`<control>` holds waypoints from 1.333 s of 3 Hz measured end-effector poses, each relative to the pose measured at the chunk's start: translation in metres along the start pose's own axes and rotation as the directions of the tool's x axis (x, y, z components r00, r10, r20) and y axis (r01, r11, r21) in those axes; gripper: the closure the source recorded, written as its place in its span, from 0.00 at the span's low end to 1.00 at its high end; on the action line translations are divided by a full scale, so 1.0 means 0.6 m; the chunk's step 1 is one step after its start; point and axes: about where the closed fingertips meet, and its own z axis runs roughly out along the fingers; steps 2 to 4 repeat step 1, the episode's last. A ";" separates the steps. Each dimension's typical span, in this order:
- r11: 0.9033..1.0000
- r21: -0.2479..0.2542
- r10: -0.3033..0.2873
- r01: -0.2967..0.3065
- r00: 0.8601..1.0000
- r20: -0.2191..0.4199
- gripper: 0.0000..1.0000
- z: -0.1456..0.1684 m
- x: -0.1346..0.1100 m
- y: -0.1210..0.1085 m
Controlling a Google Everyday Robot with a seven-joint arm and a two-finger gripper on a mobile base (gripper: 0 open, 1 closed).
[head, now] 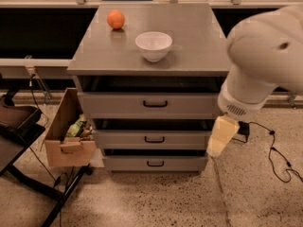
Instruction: Close top drawer
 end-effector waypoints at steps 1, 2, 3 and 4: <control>0.991 0.080 0.104 -0.107 0.994 0.041 0.00 -0.084 0.058 0.001; 0.991 0.080 0.104 -0.107 0.994 0.041 0.00 -0.084 0.058 0.001; 0.991 0.080 0.104 -0.107 0.994 0.041 0.00 -0.084 0.058 0.001; 0.991 0.080 0.104 -0.107 0.994 0.041 0.00 -0.084 0.058 0.001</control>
Offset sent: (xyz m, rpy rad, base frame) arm 0.0000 0.0000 0.0000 0.0000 0.0000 0.0000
